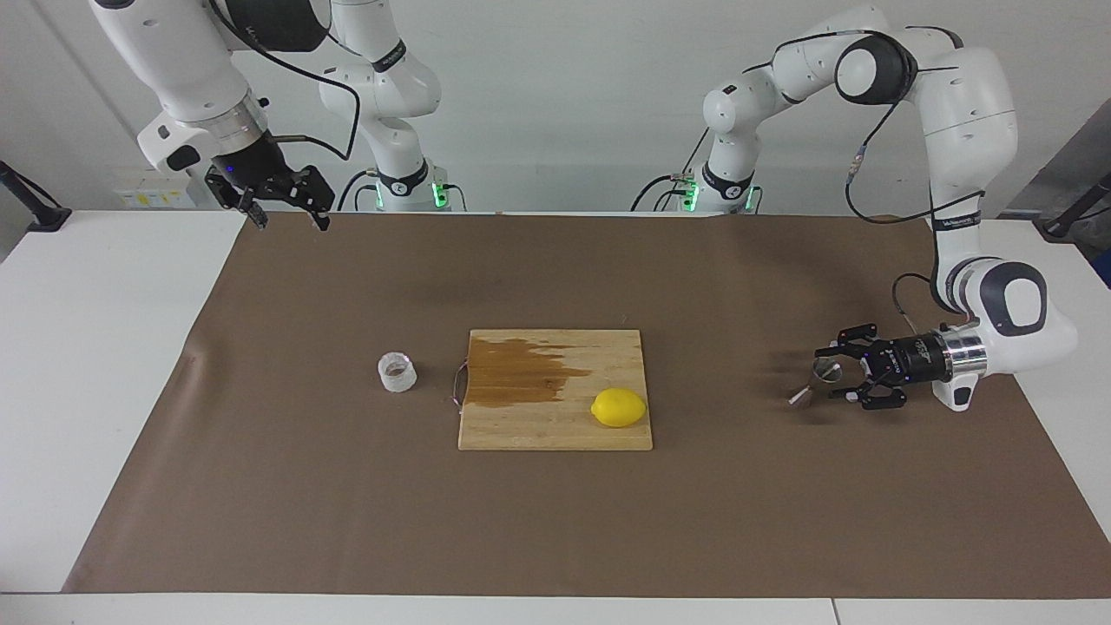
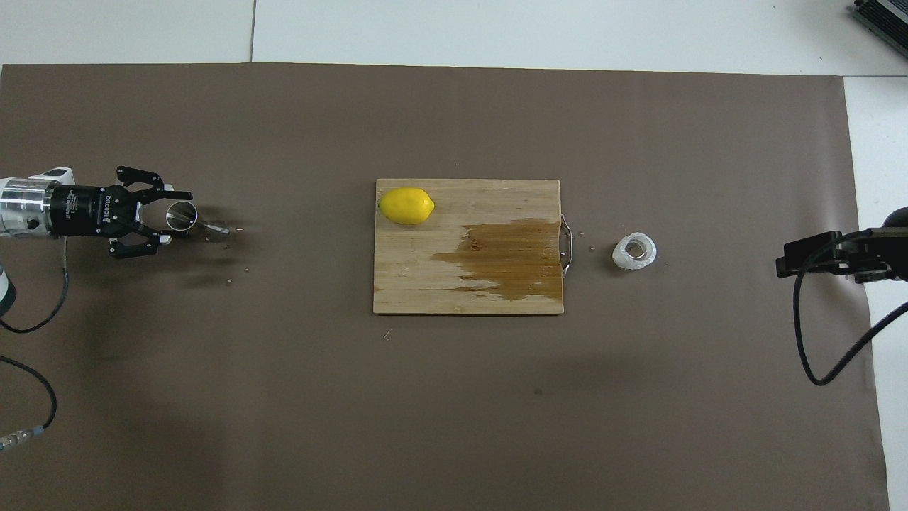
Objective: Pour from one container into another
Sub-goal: 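Close the left gripper around the small metal cup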
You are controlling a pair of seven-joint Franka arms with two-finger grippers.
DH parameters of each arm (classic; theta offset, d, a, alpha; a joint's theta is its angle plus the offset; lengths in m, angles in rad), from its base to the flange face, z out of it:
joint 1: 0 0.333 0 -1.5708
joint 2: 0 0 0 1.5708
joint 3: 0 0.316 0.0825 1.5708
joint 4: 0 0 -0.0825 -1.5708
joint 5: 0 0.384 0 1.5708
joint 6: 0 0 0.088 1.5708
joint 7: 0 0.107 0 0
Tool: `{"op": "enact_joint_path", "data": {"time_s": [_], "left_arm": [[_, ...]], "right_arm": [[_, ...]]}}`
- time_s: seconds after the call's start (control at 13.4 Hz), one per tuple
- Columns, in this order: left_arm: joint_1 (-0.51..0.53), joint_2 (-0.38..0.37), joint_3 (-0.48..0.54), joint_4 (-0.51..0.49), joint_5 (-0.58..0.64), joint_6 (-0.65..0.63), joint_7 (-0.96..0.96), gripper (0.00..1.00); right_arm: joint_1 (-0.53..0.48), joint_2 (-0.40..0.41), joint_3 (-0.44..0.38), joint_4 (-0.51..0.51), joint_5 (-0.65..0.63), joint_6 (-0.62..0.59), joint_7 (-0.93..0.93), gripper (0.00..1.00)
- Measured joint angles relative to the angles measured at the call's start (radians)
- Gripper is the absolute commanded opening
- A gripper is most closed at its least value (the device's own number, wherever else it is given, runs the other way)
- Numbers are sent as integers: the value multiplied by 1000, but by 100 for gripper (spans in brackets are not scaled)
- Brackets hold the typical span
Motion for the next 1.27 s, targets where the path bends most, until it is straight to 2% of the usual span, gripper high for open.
{"op": "enact_joint_path", "data": {"time_s": [0.22, 1.27], "left_arm": [[0, 0, 0, 0, 0, 3, 0, 41], [0, 0, -9, 0, -22, 5, 0, 32]], "right_arm": [[0, 0, 0, 0, 0, 0, 0, 100], [0, 0, 0, 0, 0, 0, 0, 100]]}}
